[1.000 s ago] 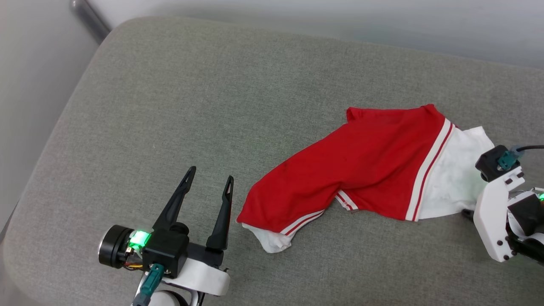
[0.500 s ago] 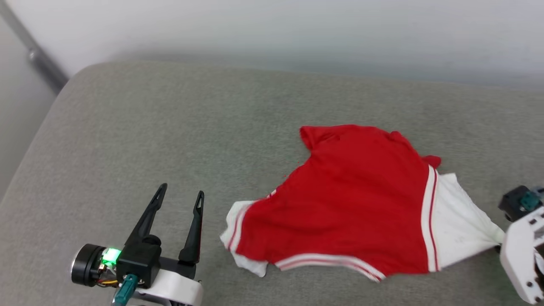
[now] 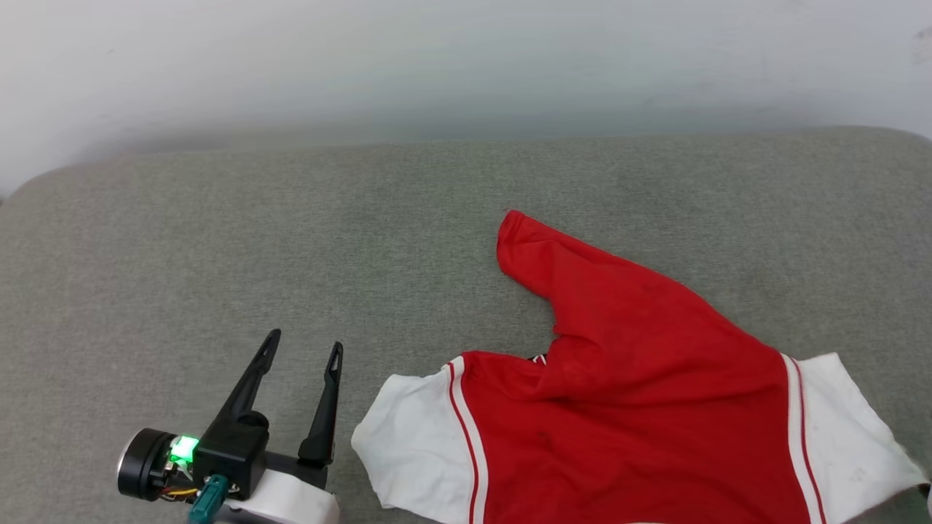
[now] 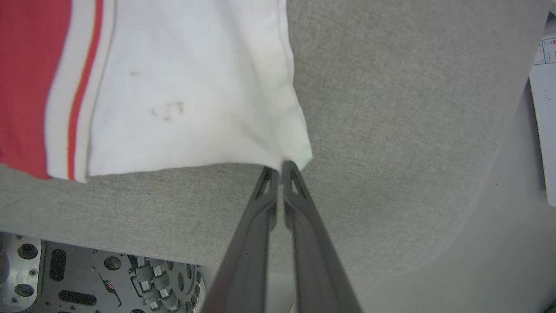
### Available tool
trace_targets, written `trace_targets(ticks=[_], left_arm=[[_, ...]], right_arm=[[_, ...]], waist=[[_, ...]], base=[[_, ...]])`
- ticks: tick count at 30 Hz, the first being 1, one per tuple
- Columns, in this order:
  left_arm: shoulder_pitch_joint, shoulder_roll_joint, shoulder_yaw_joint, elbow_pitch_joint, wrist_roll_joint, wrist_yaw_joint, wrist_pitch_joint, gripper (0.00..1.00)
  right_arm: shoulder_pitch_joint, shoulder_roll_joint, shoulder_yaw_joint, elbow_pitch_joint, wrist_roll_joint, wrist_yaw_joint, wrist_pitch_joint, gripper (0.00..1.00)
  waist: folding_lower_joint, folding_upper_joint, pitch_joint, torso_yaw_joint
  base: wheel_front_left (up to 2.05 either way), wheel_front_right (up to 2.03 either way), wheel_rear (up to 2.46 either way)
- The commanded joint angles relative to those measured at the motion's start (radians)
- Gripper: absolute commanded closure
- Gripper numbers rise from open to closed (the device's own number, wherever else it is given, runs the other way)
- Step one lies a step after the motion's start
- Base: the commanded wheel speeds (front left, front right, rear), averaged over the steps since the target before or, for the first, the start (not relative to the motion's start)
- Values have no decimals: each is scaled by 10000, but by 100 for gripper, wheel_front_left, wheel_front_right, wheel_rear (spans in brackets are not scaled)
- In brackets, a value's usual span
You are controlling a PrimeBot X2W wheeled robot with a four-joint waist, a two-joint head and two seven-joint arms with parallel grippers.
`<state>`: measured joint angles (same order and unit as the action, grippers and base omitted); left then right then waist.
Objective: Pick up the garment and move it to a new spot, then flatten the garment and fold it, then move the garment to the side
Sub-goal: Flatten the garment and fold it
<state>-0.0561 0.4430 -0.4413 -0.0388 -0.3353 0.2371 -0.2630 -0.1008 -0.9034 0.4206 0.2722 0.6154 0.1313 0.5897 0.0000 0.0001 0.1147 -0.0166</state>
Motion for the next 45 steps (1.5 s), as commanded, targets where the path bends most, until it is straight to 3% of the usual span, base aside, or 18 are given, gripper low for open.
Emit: trace_targets(ticks=[1, 8, 15, 22, 28, 35, 39, 41, 45], left_arm=[[69, 15, -28, 54, -30, -96, -26, 0], [195, 28, 68, 268, -209, -314, -26, 0], [630, 144, 107, 111, -637, -448, 257, 0], [831, 465, -199, -741, -1165, -761, 1811, 0], [-99, 568, -674, -1683, -1269, -1120, 3372, 0], [-2647, -74, -1514, -1526, -1615, -1890, 5847, 0], [-4070, -855, -1860, -554, -2163, -2479, 6805, 0], [-4737, -988, -2093, 131, -2232, -2774, 7349, 0], [-5914, -1464, -2532, 1269, -2127, -3059, 8111, 0]], right_arm=[[81, 202, -86, 84, -79, -10, -170, 0], [-78, 1064, -999, -266, 274, -10, -1388, 0], [403, 2209, -2912, -1670, 295, -9, -3902, 0], [1395, 4182, -4529, -3072, -309, -9, -5605, 0], [1879, 5427, -5070, -3922, -867, -9, -6003, 0], [1640, 5785, -5051, -4291, -1126, -9, -5951, 0], [1448, 5774, -4785, -4164, -1109, -9, -5988, 0], [1392, 5596, -4705, -4055, -1175, -9, -6060, 0], [1312, 5406, -4739, -3789, -1047, -9, -6275, 0]], waist=[[0, -1, 13, -129], [0, -1, -165, -396], [0, -1, -469, -560], [0, -1, -394, -740], [0, -1, -58, -1093], [0, -1, 673, -1726], [0, -1, 1133, -2185], [0, -1, 1388, -2341], [0, -1, 1832, -2622]], base=[[0, 0, 0], [0, 0, 0], [0, 0, 0], [0, 0, 0], [0, 0, 0], [0, 0, 0], [0, 0, 0], [0, 0, 0], [0, 0, 0]])
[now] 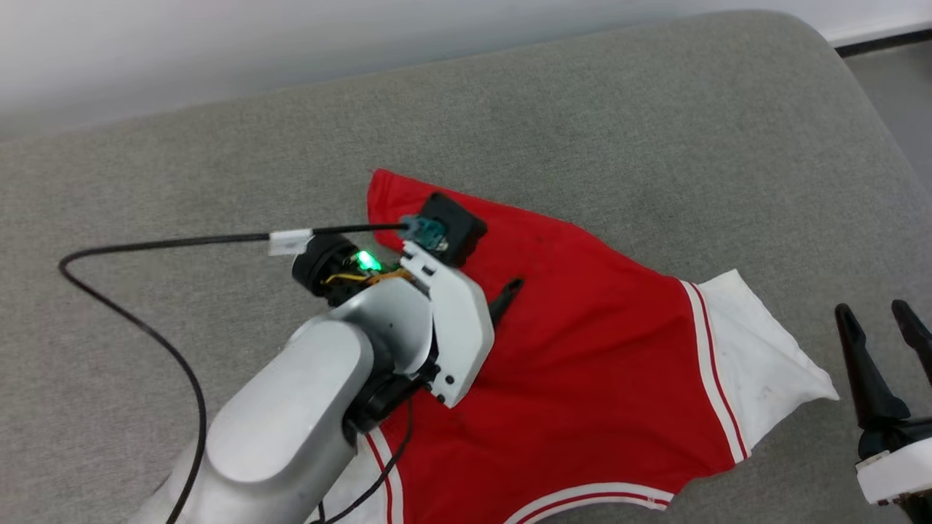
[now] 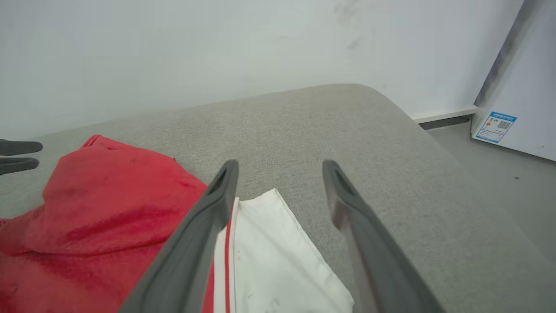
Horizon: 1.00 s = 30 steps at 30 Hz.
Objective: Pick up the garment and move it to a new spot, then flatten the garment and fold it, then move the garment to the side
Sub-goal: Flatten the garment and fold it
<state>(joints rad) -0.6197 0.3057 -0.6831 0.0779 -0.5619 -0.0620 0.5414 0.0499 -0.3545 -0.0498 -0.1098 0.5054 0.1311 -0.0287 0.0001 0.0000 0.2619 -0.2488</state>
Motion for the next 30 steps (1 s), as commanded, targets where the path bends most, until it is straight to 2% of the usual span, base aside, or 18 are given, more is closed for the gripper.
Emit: trace_targets(ticks=[1, 5, 10, 14, 16, 24, 30], left_arm=[[-524, -151, -249, 394, 234, -127, 215, 0], [-1242, -423, -779, 1380, 378, -334, 837, 0], [-1853, -272, -1564, 2539, 847, -512, 1496, 0], [-1911, -126, -2159, 3186, 713, -629, 2026, 0], [-1900, -36, -2371, 3373, 580, -658, 2171, 100], [-2965, 124, -1842, 3451, 810, -545, 559, 100], [-4201, 344, -1422, 3804, 1075, -535, -13, 100]], right_arm=[[-210, -119, -75, 98, 39, -7, -142, 0], [-353, -96, 58, 231, -163, -7, -351, 0], [-556, -21, 414, 298, -280, -7, -516, 0], [-620, 29, 494, 364, -245, -7, -599, 0], [-641, 45, 491, 393, -234, -7, -648, 0], [-772, 185, 673, 572, -339, -7, -699, 0], [-971, 288, 873, 715, -360, -7, -784, 0]], waist=[[-1, 0, 460, -354], [-1, 0, 794, -580], [-1, 0, 1052, -851], [-1, 0, 1177, -971], [-1, 0, 1217, -999], [-1, 0, 1128, -1132], [-1, 0, 1174, -1460]], base=[[0, 0, 0], [0, 0, 0], [0, 0, 0], [0, 0, 0], [0, 0, 0], [0, 0, 0], [0, 0, 0]])
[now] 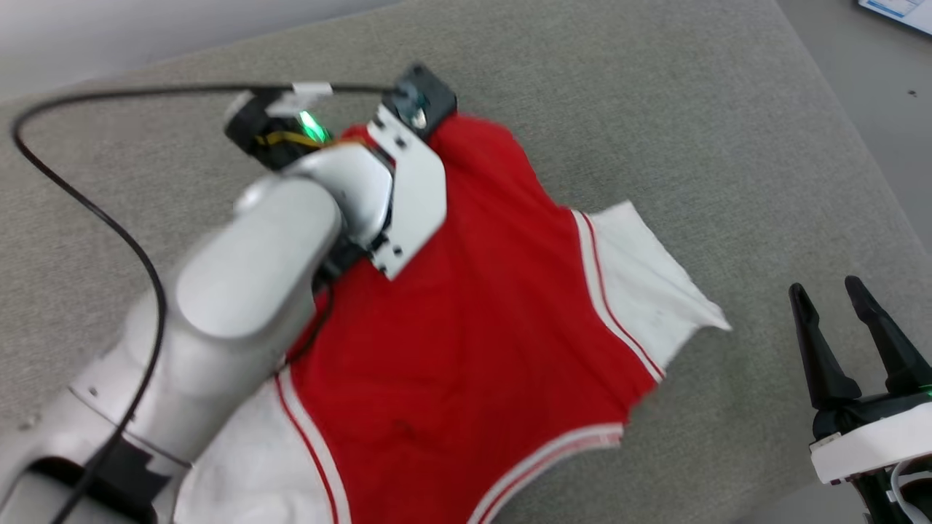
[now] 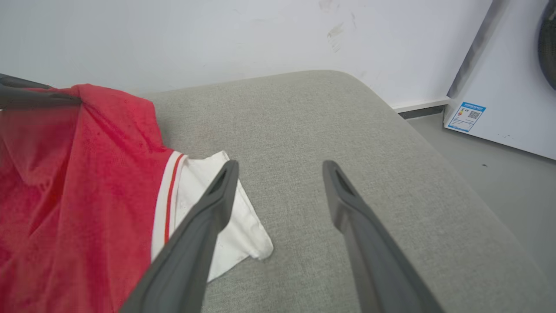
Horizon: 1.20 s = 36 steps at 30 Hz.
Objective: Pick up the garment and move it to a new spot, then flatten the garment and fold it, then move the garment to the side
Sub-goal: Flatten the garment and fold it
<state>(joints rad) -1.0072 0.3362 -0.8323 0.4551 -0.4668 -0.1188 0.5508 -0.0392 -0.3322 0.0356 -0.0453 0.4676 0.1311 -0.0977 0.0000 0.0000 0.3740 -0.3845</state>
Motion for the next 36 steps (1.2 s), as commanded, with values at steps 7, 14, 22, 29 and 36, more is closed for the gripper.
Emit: trace_targets(ticks=[7, 14, 22, 29, 36], left_arm=[[-1408, 122, 378, 474, 478, 197, -874, 100], [-1162, -241, 264, 1590, 529, 277, -2036, 0], [-540, -517, 722, 1825, 222, 593, -4406, 0], [485, -214, 1222, 941, 7, 1218, -5994, 0], [2362, 643, 1520, -1011, 125, 2428, -6792, 0]], right_arm=[[-296, 172, 242, 364, -87, -7, -231, 0], [-624, 299, 495, 664, -148, -7, -344, 0], [-638, -71, 393, 477, -46, -7, -207, 0], [-240, -351, -134, 155, -131, -5, 220, 0], [247, -542, -151, -521, 177, -5, 673, 0]], waist=[[0, 0, 213, -375], [0, 0, 241, -280], [0, 0, -340, 459], [0, 0, -1422, 1529], [0, 0, -2396, 2579]], base=[[0, 0, 0], [0, 0, 0], [0, 0, 0], [0, 0, 0], [0, 0, 0]])
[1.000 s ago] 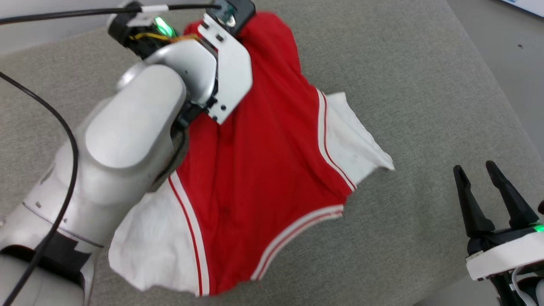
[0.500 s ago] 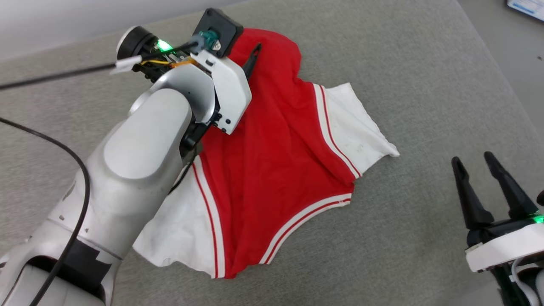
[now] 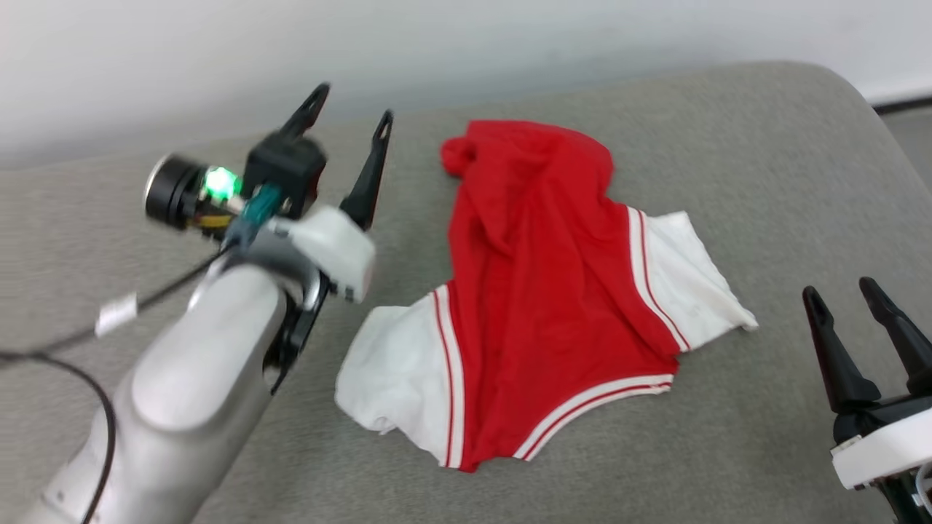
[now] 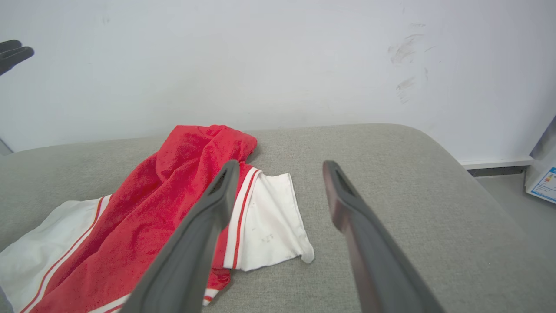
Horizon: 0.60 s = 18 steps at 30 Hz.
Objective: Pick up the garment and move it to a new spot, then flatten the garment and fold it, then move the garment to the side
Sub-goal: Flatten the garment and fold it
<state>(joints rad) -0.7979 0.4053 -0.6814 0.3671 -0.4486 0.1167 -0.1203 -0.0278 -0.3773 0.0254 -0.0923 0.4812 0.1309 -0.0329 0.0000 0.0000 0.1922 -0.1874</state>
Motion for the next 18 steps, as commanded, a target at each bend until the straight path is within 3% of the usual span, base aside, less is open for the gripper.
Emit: trace_targets(ticks=[1, 9, 18], left_arm=[[630, 47, 64, -480, -111, 269, -164, 0], [3821, 784, 684, -3127, -445, 1929, -976, 0], [6580, 787, 1079, -4914, -504, 2837, -1406, 0]], right_arm=[[190, -94, -76, -123, 58, -3, 55, 0], [698, 135, -470, -313, -239, -3, 297, 0], [1162, 391, -696, -250, -788, -3, 869, 0]], waist=[[0, 0, -670, 739], [0, 0, -1151, 1525], [0, 0, -1300, 1974]], base=[[0, 0, 0], [0, 0, 0], [0, 0, 0]])
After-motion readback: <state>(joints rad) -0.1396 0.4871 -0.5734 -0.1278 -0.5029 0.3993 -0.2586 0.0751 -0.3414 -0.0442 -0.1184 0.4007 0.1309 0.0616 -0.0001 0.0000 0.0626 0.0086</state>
